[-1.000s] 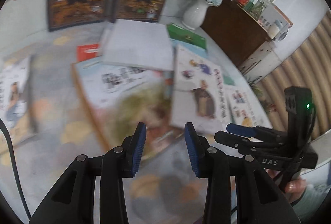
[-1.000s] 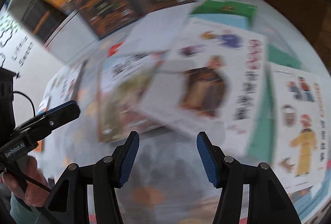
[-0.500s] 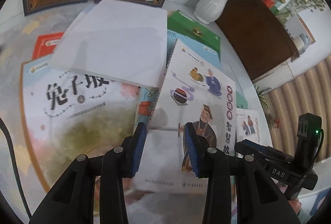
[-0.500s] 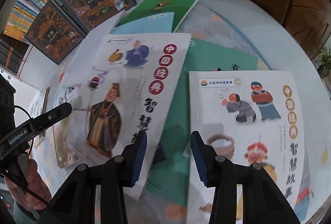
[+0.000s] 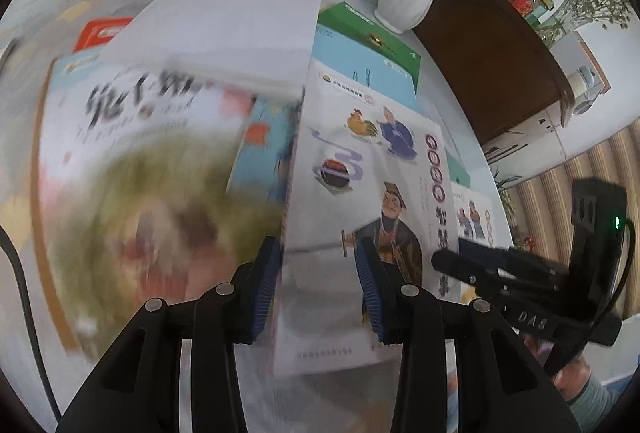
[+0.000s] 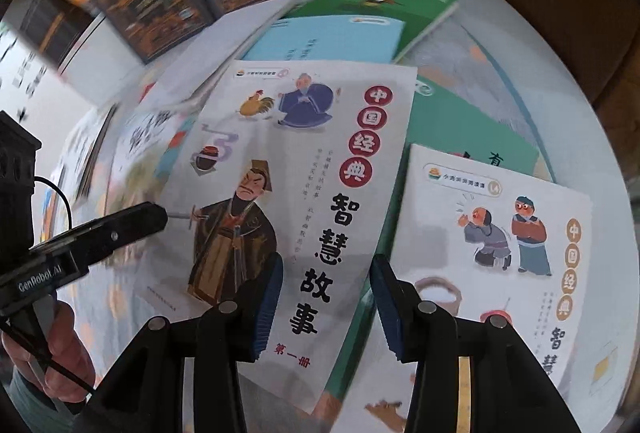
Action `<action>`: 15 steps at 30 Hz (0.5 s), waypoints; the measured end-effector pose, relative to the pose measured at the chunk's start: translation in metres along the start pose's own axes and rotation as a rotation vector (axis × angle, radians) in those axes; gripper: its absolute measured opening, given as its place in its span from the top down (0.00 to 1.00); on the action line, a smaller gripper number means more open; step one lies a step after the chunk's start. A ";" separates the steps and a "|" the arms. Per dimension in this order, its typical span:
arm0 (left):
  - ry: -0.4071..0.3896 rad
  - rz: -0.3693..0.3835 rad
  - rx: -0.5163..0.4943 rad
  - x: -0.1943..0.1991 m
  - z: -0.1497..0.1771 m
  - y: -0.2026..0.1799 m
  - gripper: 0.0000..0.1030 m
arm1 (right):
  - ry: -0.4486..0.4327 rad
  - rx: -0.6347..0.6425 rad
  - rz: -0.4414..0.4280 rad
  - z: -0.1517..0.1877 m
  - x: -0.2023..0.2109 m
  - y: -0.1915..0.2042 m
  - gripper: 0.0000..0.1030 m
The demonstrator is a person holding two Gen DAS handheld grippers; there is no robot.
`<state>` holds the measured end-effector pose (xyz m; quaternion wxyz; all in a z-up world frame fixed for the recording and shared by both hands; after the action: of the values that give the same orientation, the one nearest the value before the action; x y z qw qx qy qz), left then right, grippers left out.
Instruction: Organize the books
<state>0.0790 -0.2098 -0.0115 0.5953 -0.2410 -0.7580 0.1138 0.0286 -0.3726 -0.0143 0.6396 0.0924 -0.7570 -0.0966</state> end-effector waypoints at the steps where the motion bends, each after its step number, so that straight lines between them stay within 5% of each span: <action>1: -0.009 0.009 0.025 0.005 0.011 0.003 0.65 | 0.007 0.019 -0.007 0.005 -0.001 0.005 0.56; 4: -0.022 0.032 0.095 0.014 0.053 0.008 0.65 | 0.067 0.086 -0.109 0.029 -0.011 0.037 0.57; 8: -0.046 -0.084 0.134 0.030 0.093 0.027 0.65 | 0.036 0.236 -0.036 0.055 -0.011 0.086 0.57; 12: -0.122 -0.116 0.172 0.053 0.064 0.049 0.65 | 0.022 0.201 -0.055 0.042 -0.008 0.088 0.57; 15: -0.165 -0.149 0.143 0.059 0.024 0.059 0.60 | 0.098 0.114 -0.092 0.041 -0.020 0.073 0.57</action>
<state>0.0596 -0.1269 0.0054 0.5532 -0.1309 -0.8102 0.1427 -0.0097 -0.2957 -0.0206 0.6644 0.1678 -0.7241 -0.0782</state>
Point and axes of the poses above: each gripper's, at about its wrist camera, not at the fingertips, and x roughly against the way its jaws point, y to its left, z to its underside, the point moved 8 cm from there along -x, roughly the way its jaws point, and after that the axes turned 7 degrees about y, right-handed, at the moved point
